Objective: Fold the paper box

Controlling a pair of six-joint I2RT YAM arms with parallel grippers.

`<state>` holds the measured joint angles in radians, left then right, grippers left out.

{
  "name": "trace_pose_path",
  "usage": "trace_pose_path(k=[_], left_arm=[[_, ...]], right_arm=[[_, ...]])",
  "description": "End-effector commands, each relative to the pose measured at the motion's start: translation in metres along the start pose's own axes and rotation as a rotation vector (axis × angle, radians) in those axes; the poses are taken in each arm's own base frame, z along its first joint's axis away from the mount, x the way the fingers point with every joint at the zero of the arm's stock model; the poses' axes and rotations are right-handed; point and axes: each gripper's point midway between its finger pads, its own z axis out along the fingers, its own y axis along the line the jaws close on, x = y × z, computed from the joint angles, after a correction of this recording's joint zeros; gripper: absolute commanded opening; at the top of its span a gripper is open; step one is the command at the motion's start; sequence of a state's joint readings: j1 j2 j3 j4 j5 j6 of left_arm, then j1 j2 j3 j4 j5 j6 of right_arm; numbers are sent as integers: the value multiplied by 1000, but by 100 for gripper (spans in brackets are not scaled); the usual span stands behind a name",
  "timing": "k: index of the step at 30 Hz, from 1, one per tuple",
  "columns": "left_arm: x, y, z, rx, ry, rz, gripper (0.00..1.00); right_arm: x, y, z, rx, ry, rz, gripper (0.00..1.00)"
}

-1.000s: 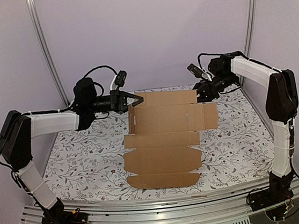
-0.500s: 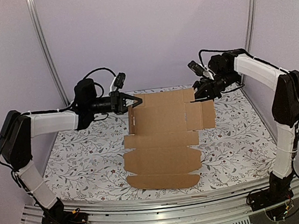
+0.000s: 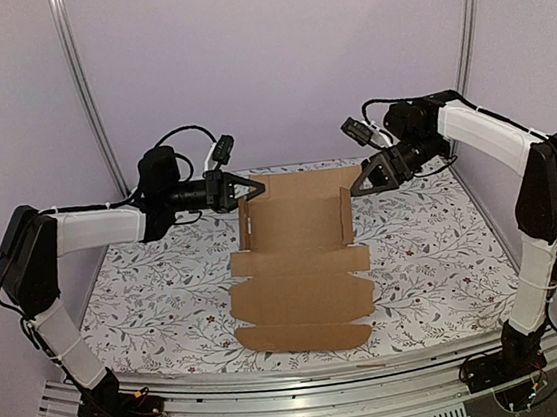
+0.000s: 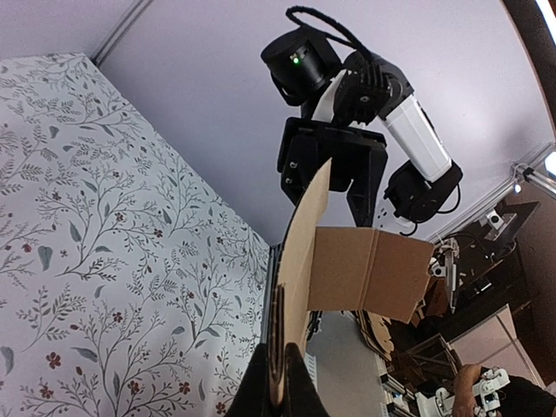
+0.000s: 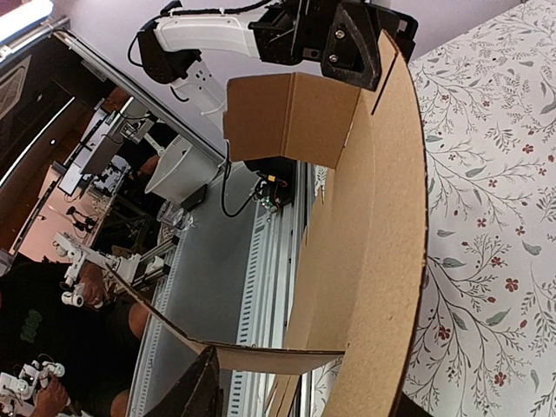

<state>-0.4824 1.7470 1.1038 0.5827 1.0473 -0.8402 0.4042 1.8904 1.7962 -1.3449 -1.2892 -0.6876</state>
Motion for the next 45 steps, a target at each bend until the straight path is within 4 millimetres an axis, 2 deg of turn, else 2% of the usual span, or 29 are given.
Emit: trace_pose_path(k=[1,6,8,13,15,18,24,27,32,39,45], left_arm=[[2,-6,-1,-2,7,15,0],[3,-9,0,13,14,18,0],[3,-13,-1,18,19,32,0],[11,-32,-3,68,58,81,0],[12,-38,-3,83,66,97,0],[13,-43,-4,97,71,107,0],[16,-48,-2,110,81,110,0],[16,-45,-1,105,81,104,0],[16,-42,-1,95,77,97,0],[16,-41,0,89,77,93,0],[16,-39,0,82,80,90,0]], right_arm=[[2,13,2,-44,12,157,47],[6,8,1,1,39,154,46],[11,1,-6,52,62,157,45],[-2,-20,-59,163,-54,160,45],[-3,-26,-69,178,-80,174,44],[1,-30,-71,188,-72,164,42],[4,-54,-68,250,-63,193,38],[6,-48,-50,241,-12,177,38],[3,-19,-17,167,43,110,39],[-6,11,-10,75,24,73,44],[-4,25,-10,49,27,68,47]])
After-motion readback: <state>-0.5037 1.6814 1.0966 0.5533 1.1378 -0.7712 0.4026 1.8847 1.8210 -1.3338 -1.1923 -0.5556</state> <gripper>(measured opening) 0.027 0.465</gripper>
